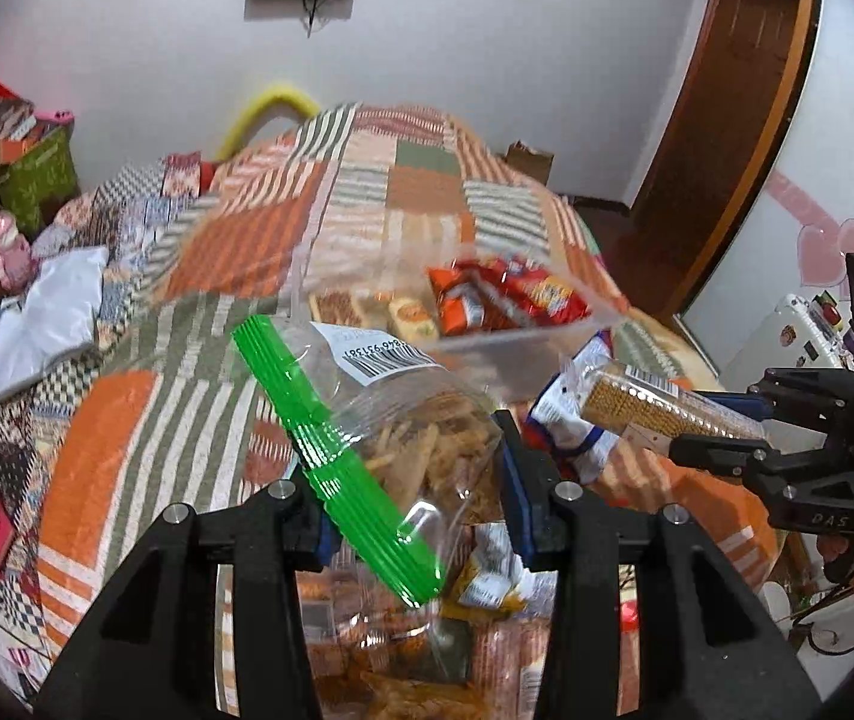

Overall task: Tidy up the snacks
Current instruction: 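Carry the wafer pack into the box with the right gripper while the left drops the zipper bag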

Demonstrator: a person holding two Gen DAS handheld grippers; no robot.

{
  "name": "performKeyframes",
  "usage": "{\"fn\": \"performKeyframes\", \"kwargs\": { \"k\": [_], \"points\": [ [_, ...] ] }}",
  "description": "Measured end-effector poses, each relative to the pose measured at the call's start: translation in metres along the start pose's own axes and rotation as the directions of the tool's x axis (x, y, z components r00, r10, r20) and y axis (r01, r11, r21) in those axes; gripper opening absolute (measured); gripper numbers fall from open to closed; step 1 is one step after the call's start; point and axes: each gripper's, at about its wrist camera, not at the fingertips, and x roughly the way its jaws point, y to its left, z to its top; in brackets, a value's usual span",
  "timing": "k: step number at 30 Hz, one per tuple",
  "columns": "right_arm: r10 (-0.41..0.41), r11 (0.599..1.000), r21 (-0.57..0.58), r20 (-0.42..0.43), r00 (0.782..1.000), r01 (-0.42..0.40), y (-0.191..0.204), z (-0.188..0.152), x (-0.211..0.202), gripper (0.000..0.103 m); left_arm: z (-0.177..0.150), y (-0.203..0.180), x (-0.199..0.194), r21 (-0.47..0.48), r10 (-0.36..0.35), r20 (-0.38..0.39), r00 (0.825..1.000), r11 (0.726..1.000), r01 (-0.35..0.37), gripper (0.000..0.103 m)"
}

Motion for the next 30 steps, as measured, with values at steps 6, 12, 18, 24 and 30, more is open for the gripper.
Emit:
{"fn": "performKeyframes", "kwargs": {
  "k": [6, 12, 18, 24, 30],
  "points": [
    [-0.014, 0.999, 0.046, 0.075, 0.997, 0.011, -0.007, 0.026, 0.001, 0.032, 0.029, -0.004, -0.003, 0.013, 0.018, 0.070, 0.997, 1.000, -0.019, 0.042],
    [-0.010, 0.997, 0.079, 0.109, 0.994, 0.001, -0.011, 0.053, 0.022, 0.032, 0.055, -0.003, 0.014, 0.046, 0.064, 0.111, 0.992, 0.997, -0.069, 0.042],
    [-0.012, 0.994, 0.106, 0.096, 0.995, 0.002, -0.018, 0.077, 0.057, 0.032, 0.071, 0.008, 0.055, 0.060, 0.077, 0.071, 0.994, 0.995, -0.081, 0.042],
    [-0.033, 0.991, 0.130, 0.053, 0.998, 0.026, -0.028, 0.092, 0.092, 0.032, 0.077, 0.011, 0.105, 0.094, 0.079, 0.001, 0.997, 0.992, -0.079, 0.043],
    [-0.055, 0.990, 0.128, 0.008, 0.998, 0.053, -0.034, 0.093, 0.114, 0.032, 0.073, 0.018, 0.140, 0.090, 0.057, -0.077, 0.995, 0.995, -0.050, 0.042]
  ]
}}
